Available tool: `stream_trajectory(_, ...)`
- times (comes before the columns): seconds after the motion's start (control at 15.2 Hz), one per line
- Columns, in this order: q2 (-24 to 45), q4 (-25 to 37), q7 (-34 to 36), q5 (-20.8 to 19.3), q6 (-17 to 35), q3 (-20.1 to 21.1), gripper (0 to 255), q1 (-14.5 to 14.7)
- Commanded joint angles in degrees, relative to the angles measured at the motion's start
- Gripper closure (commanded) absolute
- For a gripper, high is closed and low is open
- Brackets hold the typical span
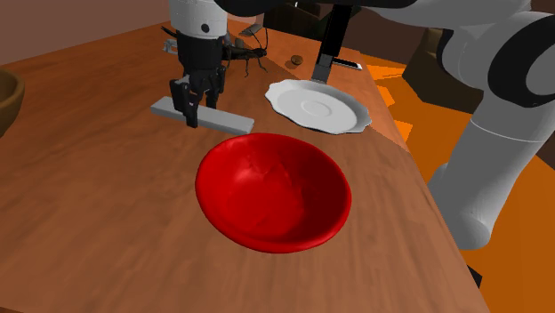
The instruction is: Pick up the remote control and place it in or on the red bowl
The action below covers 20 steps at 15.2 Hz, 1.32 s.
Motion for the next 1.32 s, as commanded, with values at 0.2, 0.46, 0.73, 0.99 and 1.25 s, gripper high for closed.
stream_trajectory(0.2,0.0,0.0,0.0,0.0,0.0,0.0,255,0.0)
stream_trajectory(0.46,0.0,0.0,0.0,0.0,0.0,0.0,255,0.0)
stream_trajectory(0.73,0.5,3.7,0.1,-0.2,-3.3,0.1,255,0.3)
stream_trajectory(0.99,1.4,7.9,0.4,-0.6,-6.7,0.2,255,0.7)
stream_trajectory(1.25,2.5,12.5,0.6,-1.2,-10.3,0.3,255,1.3)
